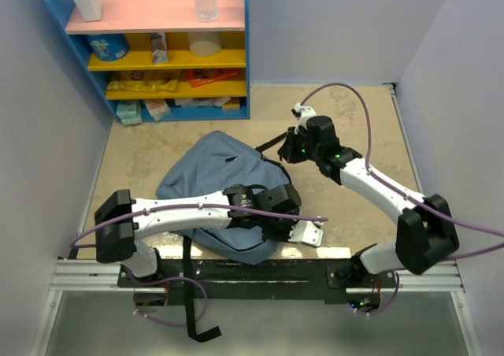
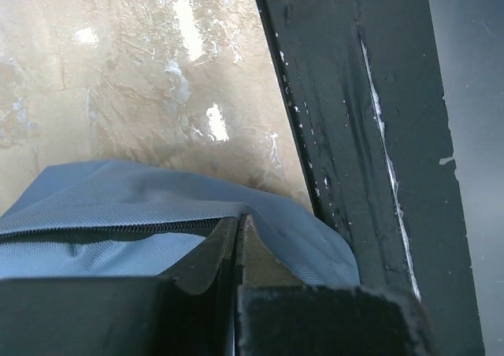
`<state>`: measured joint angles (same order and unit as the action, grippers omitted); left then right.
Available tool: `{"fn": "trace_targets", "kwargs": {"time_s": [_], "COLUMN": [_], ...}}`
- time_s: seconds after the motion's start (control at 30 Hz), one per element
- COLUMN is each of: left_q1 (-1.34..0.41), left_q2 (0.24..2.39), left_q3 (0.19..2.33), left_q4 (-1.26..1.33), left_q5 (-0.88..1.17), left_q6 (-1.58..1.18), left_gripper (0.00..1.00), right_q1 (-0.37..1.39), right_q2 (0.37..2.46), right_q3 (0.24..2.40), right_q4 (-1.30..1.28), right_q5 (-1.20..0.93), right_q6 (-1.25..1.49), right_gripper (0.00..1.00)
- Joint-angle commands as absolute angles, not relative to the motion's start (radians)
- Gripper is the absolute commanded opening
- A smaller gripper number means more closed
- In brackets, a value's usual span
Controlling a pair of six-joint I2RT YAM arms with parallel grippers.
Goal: Pack the student bag
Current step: Zip the student bag at the center of the board, then adjust the student bag at the center of the board.
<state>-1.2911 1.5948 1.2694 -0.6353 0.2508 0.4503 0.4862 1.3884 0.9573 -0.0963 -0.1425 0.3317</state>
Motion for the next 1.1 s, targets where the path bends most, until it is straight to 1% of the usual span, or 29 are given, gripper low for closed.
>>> {"fn": "trace_targets", "kwargs": {"time_s": [0.0, 0.23, 0.37, 0.47, 0.6, 0.73, 0.77, 0.83, 0.97, 1.03, 1.07], "left_q1": [-1.345, -1.345, -1.342, -1.312, -1.244, -1.207, -1.194, -1.123, -1.017, -0.996, -0.993], "left_q2": [1.56, 1.58, 1.592, 1.627, 1.741, 1.787, 1.799, 1.834, 1.871, 1.881, 1.884], "left_q3": [1.272, 1.302, 1.333, 1.391, 1.581, 1.646, 1.69, 1.748, 1.914, 2.002, 2.05], "left_q4": [-0.684, -0.692, -0.681, -0.689, -0.801, -0.776, -0.779, -0.787, -0.802, -0.839, -0.853], "left_q5": [0.416, 0.399, 0.338, 0.302, 0.325, 0.293, 0.293, 0.305, 0.302, 0.299, 0.299], "left_q6": [0.477, 0.495, 0.506, 0.517, 0.541, 0.56, 0.555, 0.537, 0.554, 0.574, 0.581], "left_gripper": [0.0, 0.0, 0.0, 0.0, 0.0, 0.0, 0.0, 0.04, 0.1, 0.2, 0.27], "right_q1": [0.472, 0.472, 0.474, 0.469, 0.468, 0.468, 0.468, 0.466, 0.466, 0.463, 0.465], "right_q2": [1.488, 1.65, 1.768, 1.827, 1.955, 2.058, 2.071, 2.091, 2.123, 2.134, 2.14], "right_q3": [1.118, 1.328, 1.483, 1.578, 1.702, 1.878, 1.902, 1.962, 2.043, 2.06, 2.06], "right_q4": [0.175, 0.163, 0.124, 0.107, 0.08, 0.02, 0.003, -0.035, -0.08, -0.077, -0.066], "right_q5": [-0.123, -0.019, -0.034, -0.044, -0.083, -0.098, -0.098, -0.089, -0.052, -0.049, -0.055], "right_q6": [0.34, 0.333, 0.328, 0.333, 0.347, 0.359, 0.357, 0.341, 0.308, 0.308, 0.314], "right_gripper": [0.0, 0.0, 0.0, 0.0, 0.0, 0.0, 0.0, 0.0, 0.0, 0.0, 0.0]}}
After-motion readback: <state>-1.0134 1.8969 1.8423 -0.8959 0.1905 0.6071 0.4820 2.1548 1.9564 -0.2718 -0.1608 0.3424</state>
